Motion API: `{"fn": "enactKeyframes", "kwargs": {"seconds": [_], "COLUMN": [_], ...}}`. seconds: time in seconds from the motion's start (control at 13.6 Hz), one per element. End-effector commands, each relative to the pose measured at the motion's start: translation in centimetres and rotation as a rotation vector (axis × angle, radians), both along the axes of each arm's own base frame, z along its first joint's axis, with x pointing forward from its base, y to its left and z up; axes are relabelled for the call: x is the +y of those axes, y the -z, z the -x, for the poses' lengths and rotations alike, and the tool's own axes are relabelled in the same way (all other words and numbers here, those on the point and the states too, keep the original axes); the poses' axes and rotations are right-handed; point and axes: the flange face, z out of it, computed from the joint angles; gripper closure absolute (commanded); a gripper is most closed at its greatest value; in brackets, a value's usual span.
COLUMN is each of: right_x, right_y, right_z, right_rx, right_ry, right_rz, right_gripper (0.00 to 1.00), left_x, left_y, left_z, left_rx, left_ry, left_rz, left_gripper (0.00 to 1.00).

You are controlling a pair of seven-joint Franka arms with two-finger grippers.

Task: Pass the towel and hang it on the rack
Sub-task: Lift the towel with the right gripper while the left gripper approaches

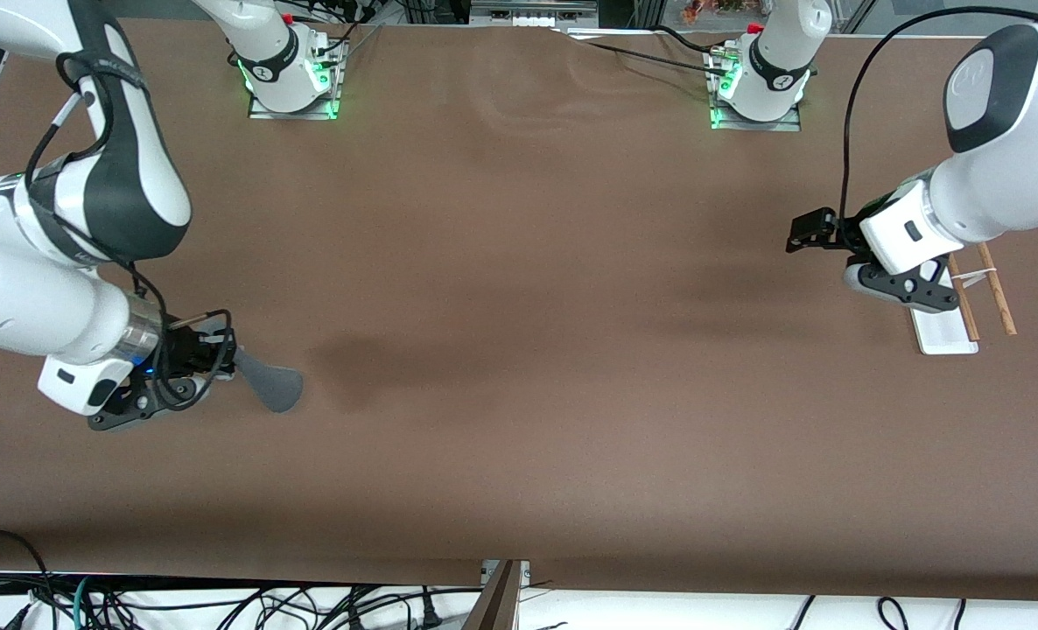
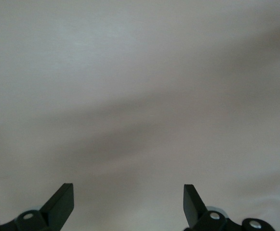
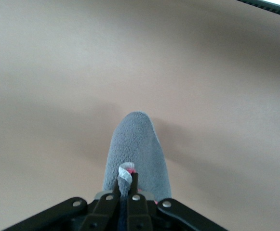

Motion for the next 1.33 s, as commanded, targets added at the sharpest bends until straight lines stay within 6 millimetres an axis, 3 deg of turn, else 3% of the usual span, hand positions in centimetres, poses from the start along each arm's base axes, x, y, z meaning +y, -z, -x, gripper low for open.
{"fn": "enactKeyframes", "kwargs": {"seconds": [0.0,0.3,0.66,0.89,1.03,1.25], "right_x": [4.9,12.1,20.5,27.2,30.7,34.8], "right_y": [-1.6,-4.6,-5.7,-6.4,-6.0,-5.7], "right_z": [1.5,3.0,6.1,9.1,10.8,13.1], "right_rx": [0.004,-0.046,-0.056,-0.096,-0.110,-0.125], "right_ry": [0.064,0.123,0.194,0.161,0.166,0.172], "right_rz": [0.000,-0.027,-0.060,-0.106,-0.130,-0.172], "right_gripper": [1.00,1.00,1.00,1.00,1.00,1.00], "left_x": [-1.0,-3.0,-4.9,-5.0,-7.0,-10.0], "left_y": [-0.3,1.5,5.5,8.2,11.1,13.8], "left_z": [-1.9,-2.9,-4.4,-5.5,-6.0,-6.3], "left_rx": [-0.029,-0.046,-0.173,-0.325,-0.454,-0.627], "left_ry": [0.089,0.190,0.397,0.515,0.572,0.689], "left_rz": [0.127,0.372,0.725,0.905,1.059,1.122], "left_gripper": [0.00,0.00,0.00,0.00,0.00,0.00]}}
